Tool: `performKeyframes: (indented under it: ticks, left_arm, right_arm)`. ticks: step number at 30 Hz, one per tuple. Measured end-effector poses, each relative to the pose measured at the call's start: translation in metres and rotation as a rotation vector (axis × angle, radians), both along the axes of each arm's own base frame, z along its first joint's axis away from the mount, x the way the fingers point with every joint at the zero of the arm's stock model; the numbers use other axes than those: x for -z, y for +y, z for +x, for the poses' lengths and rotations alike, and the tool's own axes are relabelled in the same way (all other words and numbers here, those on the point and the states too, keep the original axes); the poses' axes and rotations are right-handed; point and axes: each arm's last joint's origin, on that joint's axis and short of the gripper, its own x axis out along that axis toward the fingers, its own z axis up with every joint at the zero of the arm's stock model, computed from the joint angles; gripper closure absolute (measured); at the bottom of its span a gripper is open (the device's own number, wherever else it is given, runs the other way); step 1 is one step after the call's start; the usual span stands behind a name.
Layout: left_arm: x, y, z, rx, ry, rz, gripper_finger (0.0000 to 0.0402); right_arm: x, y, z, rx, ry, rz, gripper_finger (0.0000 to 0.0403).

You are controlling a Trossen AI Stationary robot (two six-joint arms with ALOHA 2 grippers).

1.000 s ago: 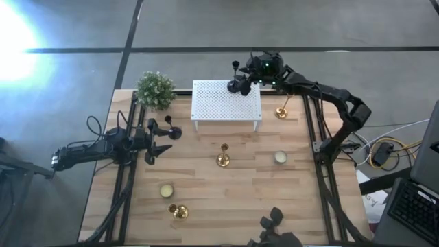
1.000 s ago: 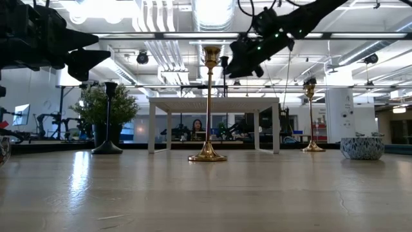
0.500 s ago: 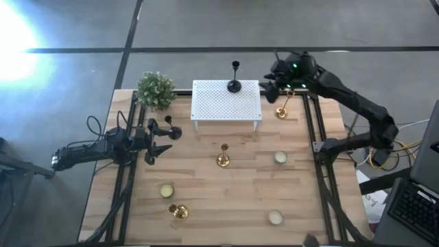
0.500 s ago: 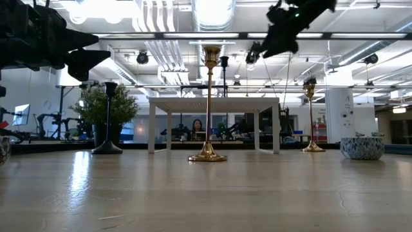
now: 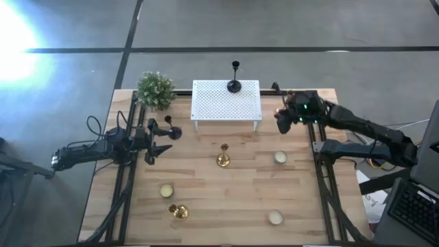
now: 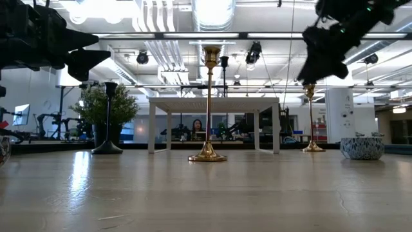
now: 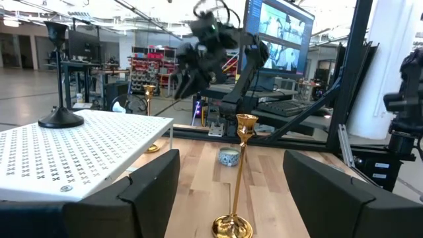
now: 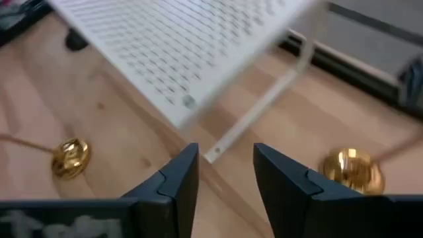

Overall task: Pick & Place candle stick holders
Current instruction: Put the top gold candle holder on the shelf

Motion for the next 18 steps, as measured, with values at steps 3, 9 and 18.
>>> performKeyframes:
  ticks: [3,9,18]
  left_arm:
    - [0.0,0.0,0.0,0.0,0.0,0.0,0.0126]
    - [0.0,0.0,0.0,0.0,0.0,0.0,0.0126]
    - [0.0,0.0,0.0,0.0,0.0,0.0,0.0126]
  right_arm:
    - [0.02,0.01,-0.007,0.089,-0.056,-0.001,0.0283]
    - [0.046,0.011,-0.017,0.352,-0.106,-0.123,0.0304]
    - [0.071,0.007,-0.015,0.447,-0.094,-0.205,0.031]
